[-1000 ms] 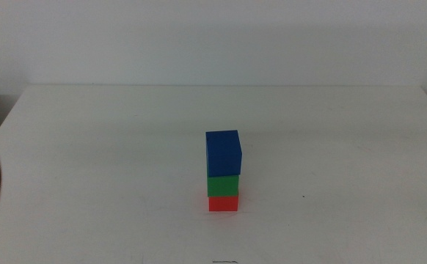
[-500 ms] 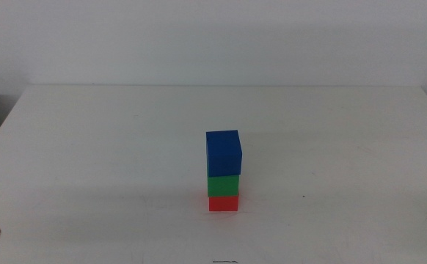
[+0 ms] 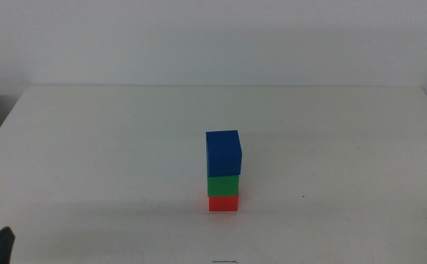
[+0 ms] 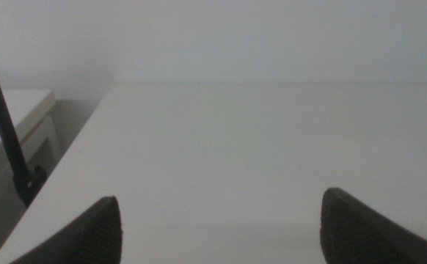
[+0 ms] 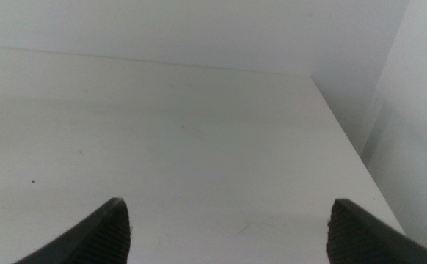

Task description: Stack red cubes first, then green, then blue cubes in a specific spot.

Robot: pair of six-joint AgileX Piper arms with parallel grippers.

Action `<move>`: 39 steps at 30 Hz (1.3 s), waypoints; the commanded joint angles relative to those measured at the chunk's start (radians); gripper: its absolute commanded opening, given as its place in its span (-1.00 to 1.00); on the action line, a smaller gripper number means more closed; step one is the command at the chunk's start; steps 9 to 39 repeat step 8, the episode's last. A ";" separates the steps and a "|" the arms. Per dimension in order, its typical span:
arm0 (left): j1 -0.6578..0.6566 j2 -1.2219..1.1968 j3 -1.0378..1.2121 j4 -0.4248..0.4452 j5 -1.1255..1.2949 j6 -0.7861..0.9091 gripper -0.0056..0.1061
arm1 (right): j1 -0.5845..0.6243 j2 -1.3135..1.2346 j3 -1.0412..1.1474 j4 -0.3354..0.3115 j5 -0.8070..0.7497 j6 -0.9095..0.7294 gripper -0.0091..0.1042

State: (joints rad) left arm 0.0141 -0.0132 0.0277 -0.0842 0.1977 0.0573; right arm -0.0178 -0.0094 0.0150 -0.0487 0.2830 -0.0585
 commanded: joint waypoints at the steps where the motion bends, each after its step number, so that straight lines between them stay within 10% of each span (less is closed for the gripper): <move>1: 0.000 -0.021 -0.001 -0.015 -0.108 -0.010 0.73 | -0.006 -0.023 -0.005 -0.013 -0.133 -0.012 0.62; 39: 0.000 -0.020 -0.001 -0.015 -0.107 -0.010 0.73 | -0.006 -0.023 -0.004 -0.014 -0.143 -0.012 0.62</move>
